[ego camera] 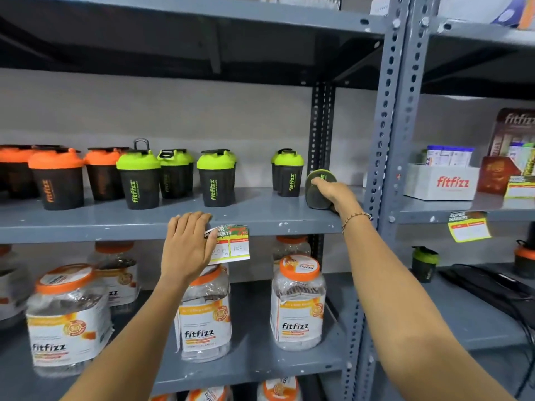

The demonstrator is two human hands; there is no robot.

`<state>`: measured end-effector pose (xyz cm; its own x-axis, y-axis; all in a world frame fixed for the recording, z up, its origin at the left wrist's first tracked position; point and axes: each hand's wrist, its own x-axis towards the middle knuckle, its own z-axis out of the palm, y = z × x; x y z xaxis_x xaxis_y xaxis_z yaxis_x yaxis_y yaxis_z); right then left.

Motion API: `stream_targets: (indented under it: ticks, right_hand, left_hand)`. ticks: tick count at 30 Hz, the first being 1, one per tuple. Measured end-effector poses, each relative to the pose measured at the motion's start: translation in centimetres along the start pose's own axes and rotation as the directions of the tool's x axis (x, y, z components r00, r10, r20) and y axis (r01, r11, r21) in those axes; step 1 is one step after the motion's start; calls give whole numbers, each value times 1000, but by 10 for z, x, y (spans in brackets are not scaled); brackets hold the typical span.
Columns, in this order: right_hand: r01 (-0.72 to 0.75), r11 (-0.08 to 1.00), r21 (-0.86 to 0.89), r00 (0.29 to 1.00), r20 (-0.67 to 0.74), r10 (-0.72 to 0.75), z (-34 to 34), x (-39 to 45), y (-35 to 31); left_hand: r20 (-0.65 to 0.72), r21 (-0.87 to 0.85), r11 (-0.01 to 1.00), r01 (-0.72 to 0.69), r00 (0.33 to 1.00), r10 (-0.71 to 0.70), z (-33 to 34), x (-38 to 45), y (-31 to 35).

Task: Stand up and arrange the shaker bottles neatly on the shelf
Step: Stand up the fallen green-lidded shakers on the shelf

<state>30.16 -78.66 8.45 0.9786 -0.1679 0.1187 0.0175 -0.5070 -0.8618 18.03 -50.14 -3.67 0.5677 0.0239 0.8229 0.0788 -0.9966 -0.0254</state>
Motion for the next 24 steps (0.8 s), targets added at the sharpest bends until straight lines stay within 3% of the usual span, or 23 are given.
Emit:
stream_targets:
  ticks: [3,5,8,10,11,14,20,24]
  right_hand:
    - [-22,999,25,1000,4,22,-3,-6,-1]
    - [-94,967,235,994,73,78,-9,-6,-1]
    - [-221,761,610,965,248,82,-14,-7,-3]
    - [-247,621,744,940,340,-34,-6,-9,-3]
    - [-237,608,758,922,372,-104,0,-12,-4]
    - [-142,716,683,885,411,-216,25,-22,-10]
    - [63,935,349,939,295,-174,59,-15,-21]
    - [172,975,138,964,177,-196,68,-7,-23]
  left_hand:
    - [18,-18,1000,9,1000,-9,-4,0,1]
    - [35,-34,999,11,999,-10,-6,0,2]
    - [56,-55,998,11,998,-8,-9,0,0]
    - [61,-58,998,7,998,-3,-9,0,-1]
    - [60,-58,998,2,998,1,-9,0,-1]
    - [46,-65,998,-18,999,21,-9,-1,-3]
    - [50,-53,998,-35,998,38,-7,-1,-6]
    - [31,-14,996,-89,996,89,-5,0,-11]
